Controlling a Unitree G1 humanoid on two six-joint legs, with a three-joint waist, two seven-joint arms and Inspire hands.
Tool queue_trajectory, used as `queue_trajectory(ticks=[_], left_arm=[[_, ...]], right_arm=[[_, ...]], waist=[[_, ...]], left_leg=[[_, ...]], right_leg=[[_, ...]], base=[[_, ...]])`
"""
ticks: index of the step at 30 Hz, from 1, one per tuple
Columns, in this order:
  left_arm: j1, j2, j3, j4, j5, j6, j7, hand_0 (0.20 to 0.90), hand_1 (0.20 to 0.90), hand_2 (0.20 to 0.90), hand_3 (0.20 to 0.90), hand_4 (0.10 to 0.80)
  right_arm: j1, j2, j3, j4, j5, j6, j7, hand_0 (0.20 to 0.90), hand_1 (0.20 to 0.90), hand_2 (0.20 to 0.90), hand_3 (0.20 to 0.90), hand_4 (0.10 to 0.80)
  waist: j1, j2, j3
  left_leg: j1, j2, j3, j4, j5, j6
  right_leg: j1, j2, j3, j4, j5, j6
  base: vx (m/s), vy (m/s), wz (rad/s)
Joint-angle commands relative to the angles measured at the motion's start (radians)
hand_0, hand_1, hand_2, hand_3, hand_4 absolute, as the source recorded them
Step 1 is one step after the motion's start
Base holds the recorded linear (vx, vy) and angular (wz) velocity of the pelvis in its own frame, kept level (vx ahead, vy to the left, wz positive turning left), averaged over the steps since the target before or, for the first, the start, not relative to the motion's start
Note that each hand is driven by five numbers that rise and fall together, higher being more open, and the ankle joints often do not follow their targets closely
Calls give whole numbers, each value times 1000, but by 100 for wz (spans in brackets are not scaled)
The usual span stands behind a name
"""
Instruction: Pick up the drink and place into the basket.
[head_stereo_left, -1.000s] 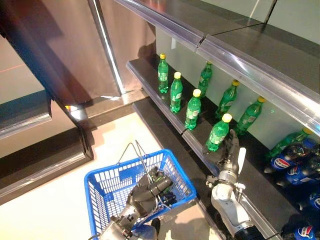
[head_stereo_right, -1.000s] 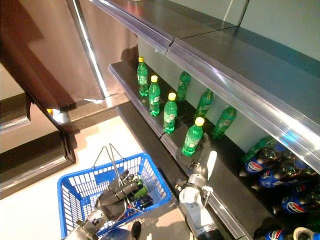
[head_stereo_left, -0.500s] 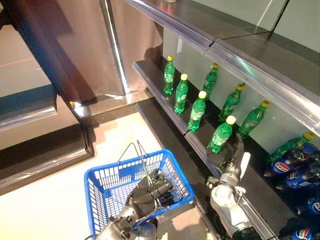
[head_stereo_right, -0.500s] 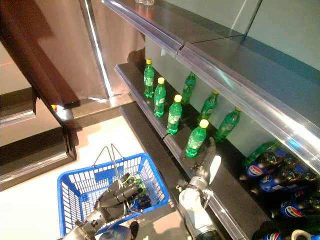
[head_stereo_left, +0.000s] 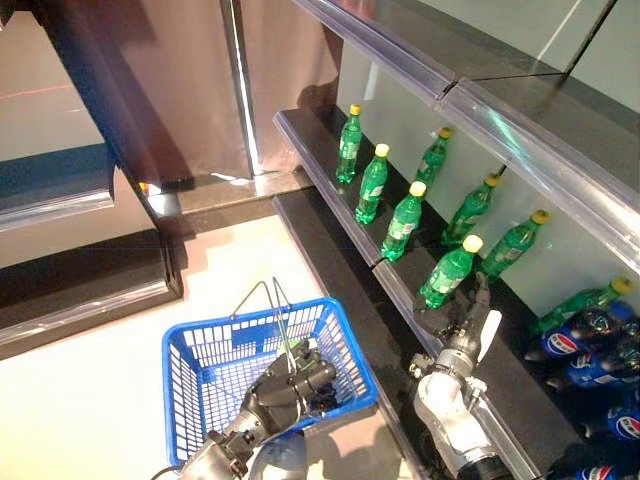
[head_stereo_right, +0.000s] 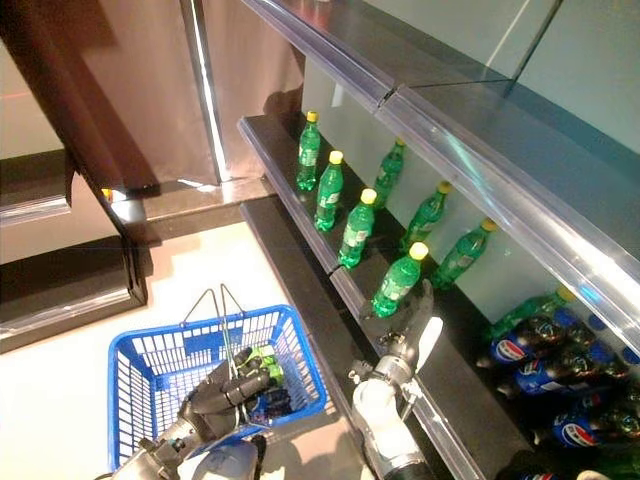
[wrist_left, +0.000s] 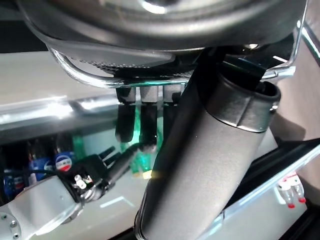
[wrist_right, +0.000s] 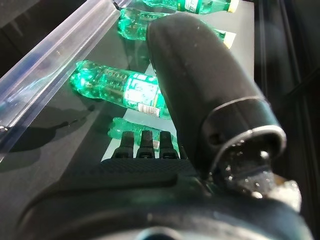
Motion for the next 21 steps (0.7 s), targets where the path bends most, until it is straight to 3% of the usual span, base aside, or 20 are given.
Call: queue_trajectory(ticks=[1,21], left_arm=[[-86,-25,3,-380,-34,-52,-174,300,300,300,200,100],[-26,2,72,-368,-22,37,-211,300,300,300,200,100]], right_arm=[[-82,-2,-39,3,-13,-123,-71,900,900,900,900,800],[-43,50,-44,36,15,-151,-100,900,900,900,900,800]], waist=[[36,-5,-86],[57,-32,-103]], left_leg=[[-15,103,-99,66,12,-40],[24,124,-100,57,14,-43]], right_leg=[[-64,-98,23,-60,262,121],[-29,-67,33,-71,269,118]], base=[[9,-82,0],[43,-35,2]])
